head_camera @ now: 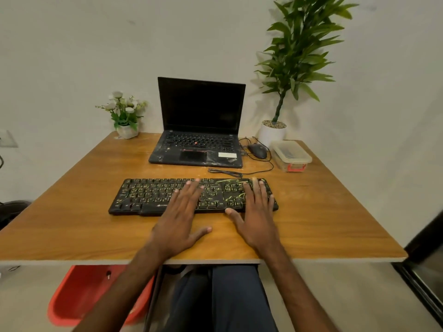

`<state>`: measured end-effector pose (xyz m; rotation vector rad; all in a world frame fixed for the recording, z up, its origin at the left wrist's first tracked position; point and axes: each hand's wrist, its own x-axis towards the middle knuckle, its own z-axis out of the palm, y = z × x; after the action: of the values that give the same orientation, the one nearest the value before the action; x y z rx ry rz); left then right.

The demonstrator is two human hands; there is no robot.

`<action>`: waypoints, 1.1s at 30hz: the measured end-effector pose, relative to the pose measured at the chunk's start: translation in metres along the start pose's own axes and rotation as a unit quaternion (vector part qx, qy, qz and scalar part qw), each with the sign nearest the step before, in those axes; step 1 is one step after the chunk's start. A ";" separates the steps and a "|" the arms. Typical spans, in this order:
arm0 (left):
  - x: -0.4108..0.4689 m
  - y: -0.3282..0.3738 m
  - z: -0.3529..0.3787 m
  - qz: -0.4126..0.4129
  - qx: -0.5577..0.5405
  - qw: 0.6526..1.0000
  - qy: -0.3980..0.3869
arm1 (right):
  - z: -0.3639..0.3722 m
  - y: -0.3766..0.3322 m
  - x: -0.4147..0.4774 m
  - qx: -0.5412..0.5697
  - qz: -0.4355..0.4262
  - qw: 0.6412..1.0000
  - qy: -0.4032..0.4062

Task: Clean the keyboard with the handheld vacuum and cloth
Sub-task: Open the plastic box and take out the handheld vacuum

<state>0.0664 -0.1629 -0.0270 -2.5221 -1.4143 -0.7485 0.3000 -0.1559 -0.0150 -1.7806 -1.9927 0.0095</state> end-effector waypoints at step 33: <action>0.116 0.095 0.073 0.103 -0.001 0.991 0.086 | -0.003 0.098 0.087 0.145 0.185 0.943 0.236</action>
<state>0.2203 -0.1000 -0.0224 -2.4853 -1.0805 -0.9013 0.3886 -0.0591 -0.0132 -1.7351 -1.2392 -0.0028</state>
